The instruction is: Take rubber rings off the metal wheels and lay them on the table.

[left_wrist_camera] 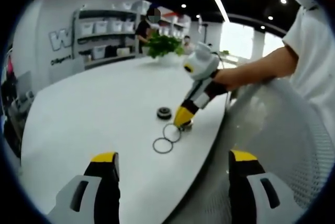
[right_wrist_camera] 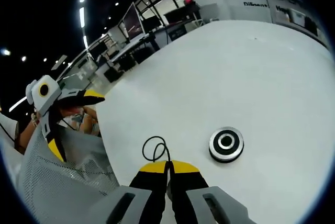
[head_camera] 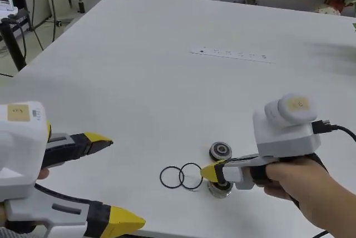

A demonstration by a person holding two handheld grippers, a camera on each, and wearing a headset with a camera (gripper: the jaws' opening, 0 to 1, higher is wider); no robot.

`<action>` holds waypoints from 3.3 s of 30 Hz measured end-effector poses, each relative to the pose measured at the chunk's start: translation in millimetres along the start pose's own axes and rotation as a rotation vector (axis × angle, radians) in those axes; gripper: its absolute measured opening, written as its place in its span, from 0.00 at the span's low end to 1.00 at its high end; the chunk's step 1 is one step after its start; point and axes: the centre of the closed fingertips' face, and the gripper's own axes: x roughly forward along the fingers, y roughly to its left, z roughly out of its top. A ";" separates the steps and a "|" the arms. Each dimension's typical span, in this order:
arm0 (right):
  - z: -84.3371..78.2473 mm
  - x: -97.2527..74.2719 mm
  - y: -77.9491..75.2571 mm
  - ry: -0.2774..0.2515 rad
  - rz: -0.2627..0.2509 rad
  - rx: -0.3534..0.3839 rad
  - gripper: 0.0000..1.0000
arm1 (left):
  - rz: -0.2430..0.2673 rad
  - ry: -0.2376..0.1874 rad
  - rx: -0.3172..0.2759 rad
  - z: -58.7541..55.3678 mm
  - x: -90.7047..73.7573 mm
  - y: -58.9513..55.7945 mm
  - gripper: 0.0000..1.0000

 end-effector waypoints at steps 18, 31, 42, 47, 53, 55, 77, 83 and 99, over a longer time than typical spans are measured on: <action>3.2 4.9 -1.1 -0.020 -0.017 -0.062 0.01 | 0.006 0.026 0.009 -3.3 0.6 -0.2 0.86; 0.3 8.7 0.9 0.019 -0.055 -0.244 0.06 | 0.009 0.045 0.015 -6.0 0.8 0.5 0.85; 1.0 7.9 -1.7 0.018 -0.066 -0.297 0.07 | 0.009 0.046 0.018 -6.1 0.9 0.9 0.84; 2.9 8.7 1.4 0.005 -0.053 -0.308 0.07 | 0.017 0.036 0.011 -4.7 0.4 2.1 0.84; 2.1 9.4 1.6 0.011 -0.052 -0.326 0.07 | 0.015 0.036 0.008 -4.9 0.8 2.3 0.84; 3.6 9.0 1.8 0.006 -0.054 -0.328 0.07 | 0.015 0.038 0.009 -5.3 0.9 2.4 0.84; 75.3 -56.4 -6.2 -0.326 -0.100 -0.185 0.15 | -0.031 -0.003 0.068 14.7 -0.3 -3.3 0.87; 95.8 -81.9 -16.7 -0.421 -0.129 -0.152 0.17 | -0.043 -0.034 0.130 43.8 -3.8 2.6 0.85; 86.3 -81.2 -63.4 -0.362 -0.206 -0.143 0.19 | -0.046 -0.186 0.324 147.8 11.7 28.6 0.84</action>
